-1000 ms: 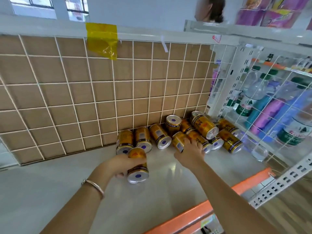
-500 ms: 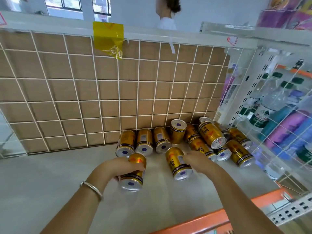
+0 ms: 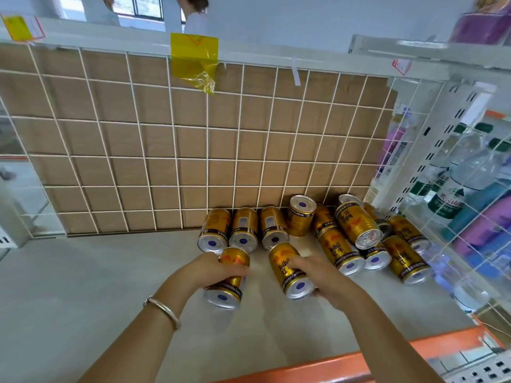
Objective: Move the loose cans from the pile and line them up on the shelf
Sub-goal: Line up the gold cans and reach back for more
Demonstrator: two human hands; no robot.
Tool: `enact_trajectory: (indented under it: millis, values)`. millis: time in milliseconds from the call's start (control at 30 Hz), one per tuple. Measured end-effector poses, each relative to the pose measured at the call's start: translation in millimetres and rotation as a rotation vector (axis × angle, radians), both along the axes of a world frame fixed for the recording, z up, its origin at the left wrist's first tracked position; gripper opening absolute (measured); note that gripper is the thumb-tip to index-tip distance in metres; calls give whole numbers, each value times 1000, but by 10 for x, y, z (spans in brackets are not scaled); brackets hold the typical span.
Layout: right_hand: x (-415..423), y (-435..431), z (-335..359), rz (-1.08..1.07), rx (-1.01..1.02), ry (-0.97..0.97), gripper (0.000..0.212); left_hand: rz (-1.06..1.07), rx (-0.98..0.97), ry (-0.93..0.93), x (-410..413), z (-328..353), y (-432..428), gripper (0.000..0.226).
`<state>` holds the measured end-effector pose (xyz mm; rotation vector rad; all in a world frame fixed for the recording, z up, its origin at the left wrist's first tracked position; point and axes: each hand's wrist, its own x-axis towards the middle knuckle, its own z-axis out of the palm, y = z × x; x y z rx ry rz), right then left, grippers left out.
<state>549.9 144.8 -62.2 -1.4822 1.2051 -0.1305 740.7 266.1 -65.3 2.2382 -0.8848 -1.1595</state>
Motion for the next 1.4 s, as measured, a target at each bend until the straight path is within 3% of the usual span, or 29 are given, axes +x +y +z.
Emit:
enact_trajectory:
  millis: [100, 200, 367, 433, 533, 700, 800, 867, 933, 1000, 1067, 1133, 1200, 1333, 1400]
  values:
    - [-52, 141, -8, -34, 251, -305, 22, 94, -149, 204, -109, -8, 36, 43]
    - [-18, 235, -31, -74, 399, -478, 26, 122, -305, 355, -205, -6, 97, 46]
    - [25, 219, -21, 95, 376, -552, 54, 206, -449, 454, -257, 34, 295, 55]
    - [107, 256, 28, 197, 349, -554, 57, 306, -494, 457, -247, 35, 395, 61]
    - [280, 393, 132, 296, 308, -565, 50, 431, -547, 439, -196, 69, 601, 63]
    - [625, 779, 221, 490, 274, -597, 51, 599, -595, 369, -57, 130, 1078, 41]
    - [860, 1097, 247, 577, 293, -598, 38, 725, -607, 306, 70, 134, 1455, 30]
    - [1013, 1319, 203, 598, 276, -534, 34, 799, -614, 246, 166, 140, 1768, 32]
    - [1197, 1577, 248, 441, 456, -497, 30, 868, -613, 191, 266, 157, 2105, 33]
    - [1397, 1853, 258, 519, 452, -502, 27, 931, -622, 152, 365, 201, 2461, 31]
    - [1615, 2253, 251, 701, 295, -594, 38, 971, -649, 104, 478, 238, 2847, 29]
    - [1871, 2685, 214, 703, 365, -636, 64, 998, -664, 36, 596, 272, 3258, 19]
    - [2094, 3120, 217, 703, 383, -640, 70, 1034, -674, -24, 721, 305, 3682, 14]
    - [2438, 3918, 282, 684, 429, -677, 39, 1062, -694, -52, 949, 337, 4460, 22]
    - [2585, 4255, 300, 660, 484, -706, 35, 1067, -668, -91, 1076, 346, 4787, 18]
